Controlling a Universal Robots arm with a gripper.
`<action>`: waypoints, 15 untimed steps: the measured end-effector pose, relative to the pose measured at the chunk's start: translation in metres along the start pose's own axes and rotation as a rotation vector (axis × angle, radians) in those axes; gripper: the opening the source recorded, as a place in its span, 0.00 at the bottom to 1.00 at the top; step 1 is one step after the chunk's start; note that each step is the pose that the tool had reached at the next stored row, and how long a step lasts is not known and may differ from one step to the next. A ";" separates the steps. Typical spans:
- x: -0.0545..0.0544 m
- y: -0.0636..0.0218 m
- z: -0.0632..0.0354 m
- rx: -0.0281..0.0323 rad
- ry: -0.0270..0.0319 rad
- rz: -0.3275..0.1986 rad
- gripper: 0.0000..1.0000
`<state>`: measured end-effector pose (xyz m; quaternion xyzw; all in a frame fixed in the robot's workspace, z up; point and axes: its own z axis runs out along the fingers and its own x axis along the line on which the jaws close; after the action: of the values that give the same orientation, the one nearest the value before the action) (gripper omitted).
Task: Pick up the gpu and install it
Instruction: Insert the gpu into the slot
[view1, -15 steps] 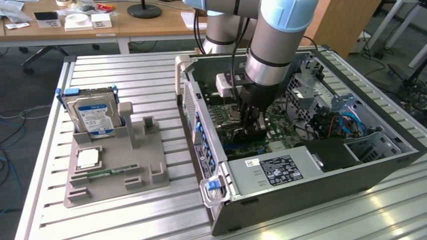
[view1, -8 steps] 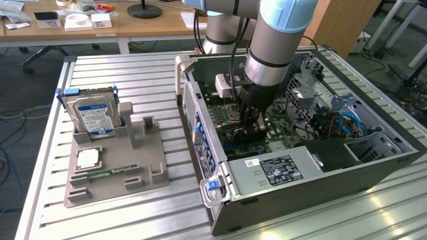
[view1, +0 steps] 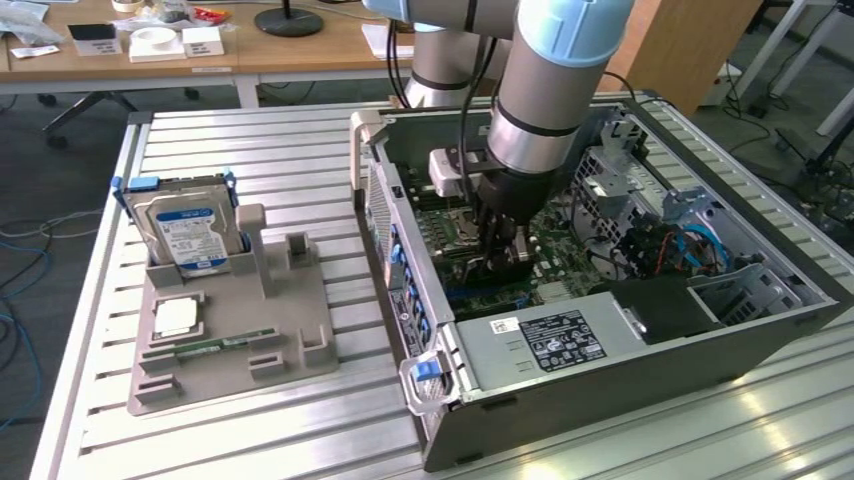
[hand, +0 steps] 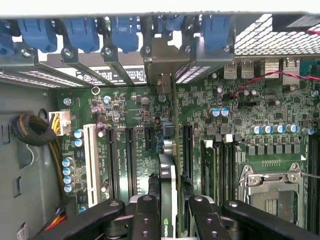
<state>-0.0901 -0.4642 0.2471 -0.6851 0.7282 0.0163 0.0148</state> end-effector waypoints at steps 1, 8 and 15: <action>0.000 0.0000 0.0001 0.0001 -0.0001 0.000 0.27; 0.000 0.0000 0.0002 0.0003 -0.0004 0.000 0.27; 0.000 0.0014 0.0012 0.0003 -0.0004 0.000 0.27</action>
<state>-0.0916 -0.4646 0.2459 -0.6851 0.7281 0.0164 0.0150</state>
